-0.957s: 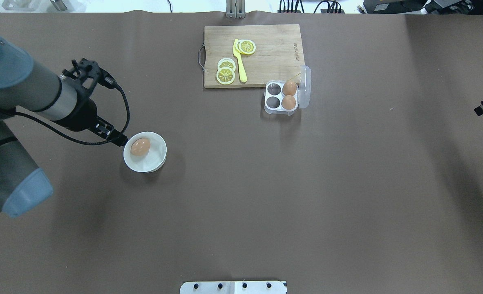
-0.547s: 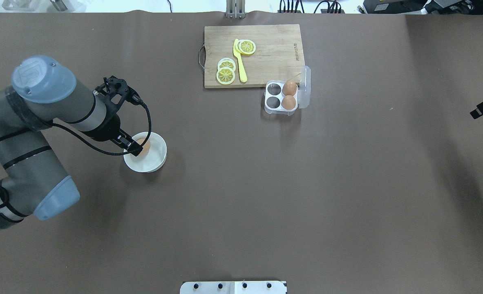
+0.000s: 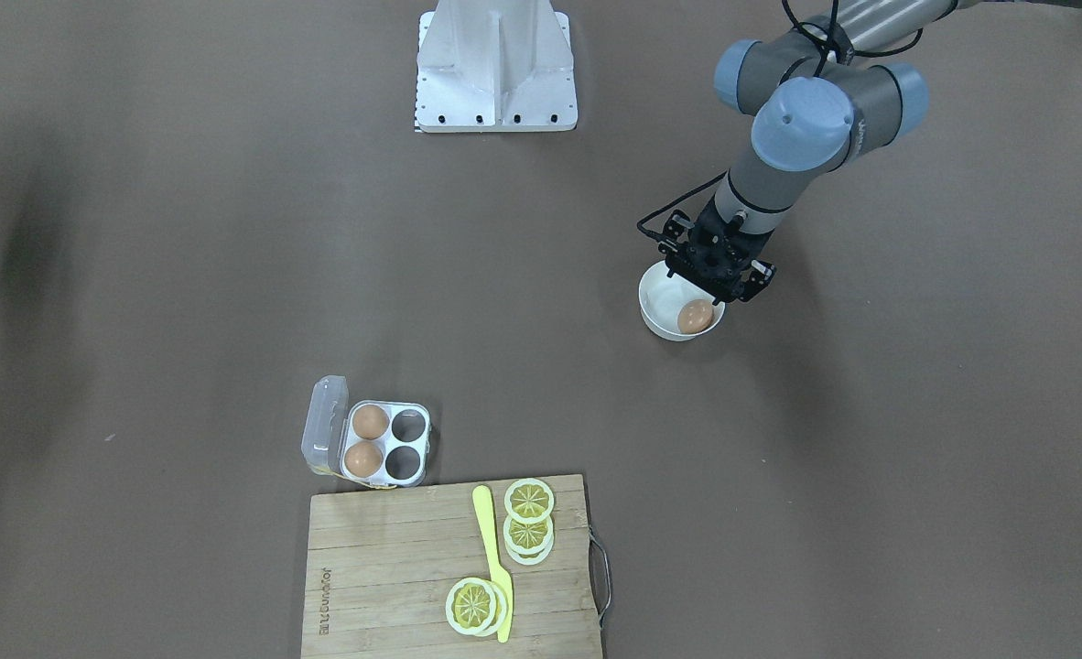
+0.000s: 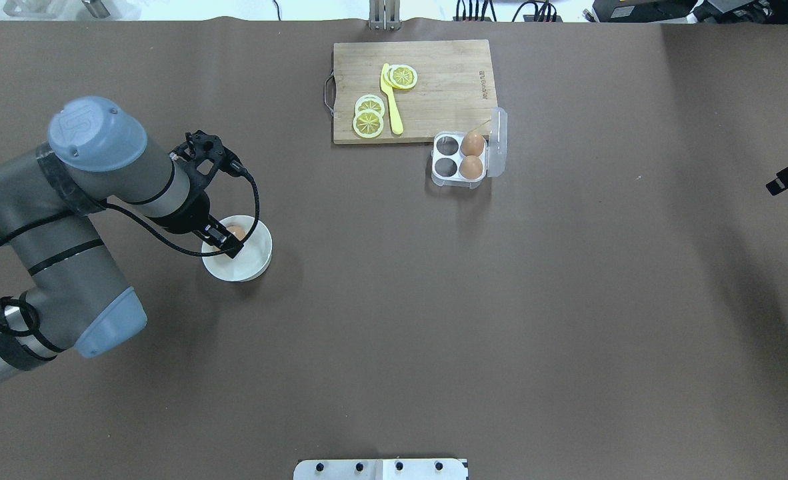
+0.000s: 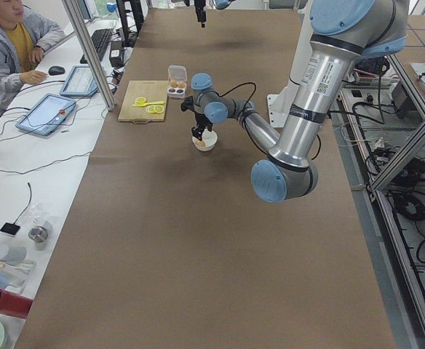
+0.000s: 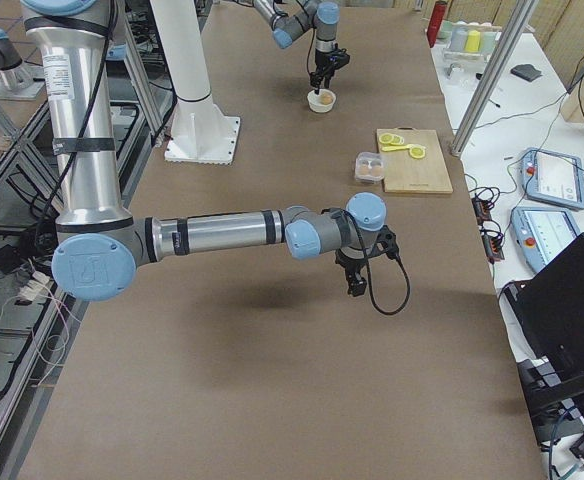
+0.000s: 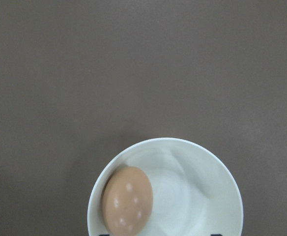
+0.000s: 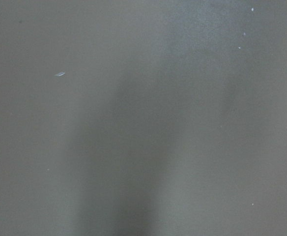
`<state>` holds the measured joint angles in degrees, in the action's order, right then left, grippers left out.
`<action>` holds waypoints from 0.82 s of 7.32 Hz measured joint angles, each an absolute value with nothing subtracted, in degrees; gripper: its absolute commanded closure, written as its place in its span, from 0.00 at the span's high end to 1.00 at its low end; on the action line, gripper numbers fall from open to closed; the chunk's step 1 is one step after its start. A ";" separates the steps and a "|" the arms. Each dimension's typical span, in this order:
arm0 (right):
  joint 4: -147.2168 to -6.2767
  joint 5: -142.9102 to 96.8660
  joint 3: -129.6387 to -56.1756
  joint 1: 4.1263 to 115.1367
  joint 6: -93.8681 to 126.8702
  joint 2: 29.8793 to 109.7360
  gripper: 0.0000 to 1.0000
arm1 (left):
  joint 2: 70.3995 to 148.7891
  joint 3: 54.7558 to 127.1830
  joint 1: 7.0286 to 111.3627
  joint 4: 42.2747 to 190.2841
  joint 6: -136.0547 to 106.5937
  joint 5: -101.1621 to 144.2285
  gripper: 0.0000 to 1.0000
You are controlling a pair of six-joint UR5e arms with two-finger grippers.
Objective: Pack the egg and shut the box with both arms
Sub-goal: 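Move the left gripper down over the brown egg in the white bowl, then close the left gripper on the brown egg and lift it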
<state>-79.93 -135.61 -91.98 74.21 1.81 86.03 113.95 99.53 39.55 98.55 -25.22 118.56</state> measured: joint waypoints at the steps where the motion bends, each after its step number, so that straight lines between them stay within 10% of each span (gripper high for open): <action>1: -79.94 -135.61 -91.98 74.18 1.83 86.04 1.00 | 114.58 98.31 39.45 98.93 -25.22 118.56 0.73; 6: -79.98 -135.64 -91.98 74.16 1.85 86.11 1.00 | 115.13 95.64 39.32 101.82 -25.38 117.07 0.71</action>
<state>-79.98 -135.64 -91.98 74.16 1.85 86.11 115.13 95.64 39.32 101.82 -25.38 117.07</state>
